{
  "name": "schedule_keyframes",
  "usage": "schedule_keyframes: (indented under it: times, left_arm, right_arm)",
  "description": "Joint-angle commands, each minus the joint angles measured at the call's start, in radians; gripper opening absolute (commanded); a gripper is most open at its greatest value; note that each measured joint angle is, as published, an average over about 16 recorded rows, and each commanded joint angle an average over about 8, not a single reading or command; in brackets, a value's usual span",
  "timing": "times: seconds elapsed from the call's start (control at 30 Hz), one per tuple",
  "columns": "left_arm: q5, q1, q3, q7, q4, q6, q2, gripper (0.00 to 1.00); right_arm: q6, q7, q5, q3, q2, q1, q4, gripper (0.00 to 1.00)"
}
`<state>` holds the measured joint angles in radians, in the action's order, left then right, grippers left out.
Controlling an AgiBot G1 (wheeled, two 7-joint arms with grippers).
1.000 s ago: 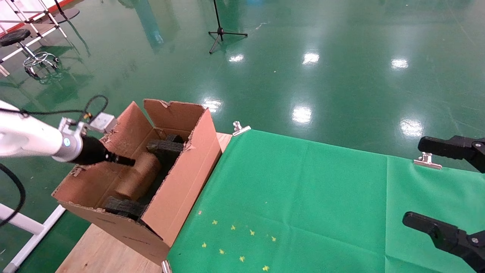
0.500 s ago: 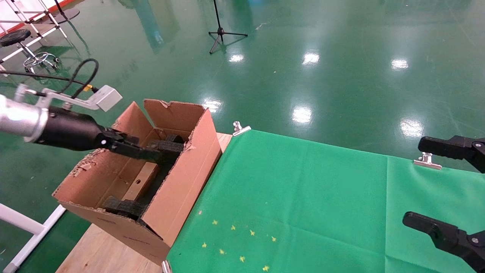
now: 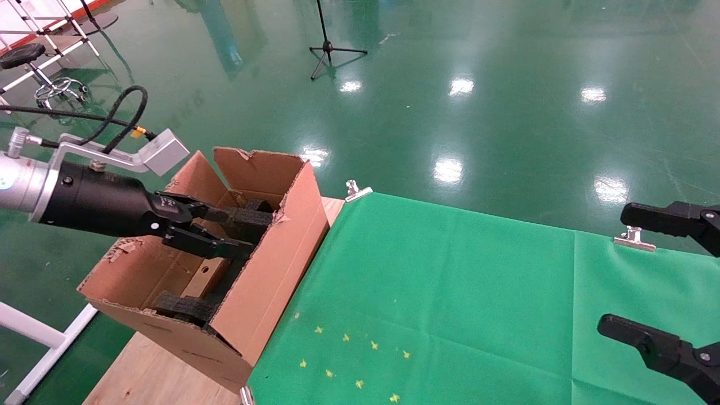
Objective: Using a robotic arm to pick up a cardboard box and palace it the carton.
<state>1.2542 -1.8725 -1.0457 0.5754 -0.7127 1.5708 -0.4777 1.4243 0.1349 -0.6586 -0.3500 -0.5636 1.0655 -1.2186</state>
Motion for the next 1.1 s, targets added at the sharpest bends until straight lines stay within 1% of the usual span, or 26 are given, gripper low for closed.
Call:
schedule_keyframes:
  times: [0.03, 0.2, 1.1]
  left_arm:
    - [0.008, -0.003, -0.003, 0.000, 0.019, -0.006, -0.007, 1.00]
    - [-0.022, 0.041, 0.040, -0.022, -0.015, -0.009, -0.014, 1.00]
    - [-0.266, 0.409, 0.393, -0.200, -0.286, -0.041, -0.072, 1.00]
  right_arm:
    - [0.000, 0.000, 0.000, 0.000, 0.000, 0.000, 0.000, 1.00]
    - [0.000, 0.000, 0.000, 0.000, 0.000, 0.000, 0.000, 1.00]
    - [0.000, 0.000, 0.000, 0.000, 0.000, 0.000, 0.000, 1.00]
